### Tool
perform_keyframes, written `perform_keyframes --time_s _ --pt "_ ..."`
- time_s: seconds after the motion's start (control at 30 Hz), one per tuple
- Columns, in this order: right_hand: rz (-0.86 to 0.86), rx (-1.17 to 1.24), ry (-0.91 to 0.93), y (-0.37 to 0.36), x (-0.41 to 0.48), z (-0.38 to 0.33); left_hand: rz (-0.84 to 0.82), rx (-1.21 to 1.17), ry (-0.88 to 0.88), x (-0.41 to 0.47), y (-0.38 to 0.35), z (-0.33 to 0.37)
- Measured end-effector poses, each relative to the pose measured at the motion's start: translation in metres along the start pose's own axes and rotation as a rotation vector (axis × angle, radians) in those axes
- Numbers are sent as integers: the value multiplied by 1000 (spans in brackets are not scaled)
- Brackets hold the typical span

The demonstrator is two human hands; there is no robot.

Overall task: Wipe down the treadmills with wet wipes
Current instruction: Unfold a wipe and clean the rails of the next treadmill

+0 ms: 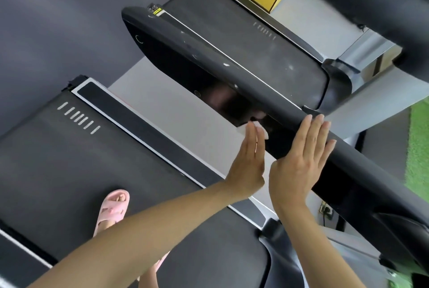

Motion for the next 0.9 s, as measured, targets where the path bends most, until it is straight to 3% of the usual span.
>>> perform_keyframes --time_s 0.17,0.2,0.3,0.37,0.5,0.6,0.73,0.83,0.9 --pt "6 -28 58 -1 -1 4 414 -243 341 44 62 -23" --pt "14 -33 56 -1 -1 4 424 -268 364 43 63 -22" --pt "41 -40 30 -3 -1 3 162 -255 324 24 36 -10" --pt "52 -37 24 -6 -1 2 94 -266 323 16 28 -11" --pt "54 -59 31 -7 -2 3 347 -170 584 53 71 -61" --pt "68 -52 22 -6 -1 3 402 -259 737 69 100 -78" --pt "106 -34 3 -7 0 1 301 -332 593 44 68 -26" --pt "116 -44 22 -5 1 2 26 -354 436 16 21 1" --pt "116 -46 34 -3 1 2 1 -314 423 16 21 -8"
Point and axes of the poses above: each hand's wrist, its own x-axis towards the middle knuckle, its own y-axis out of the back of the hand, z = x × y, the point moved 5 cm from there along x, towards the middle knuckle, and after that the axes turned 6 degrees about -x, right-handed, at the moved point
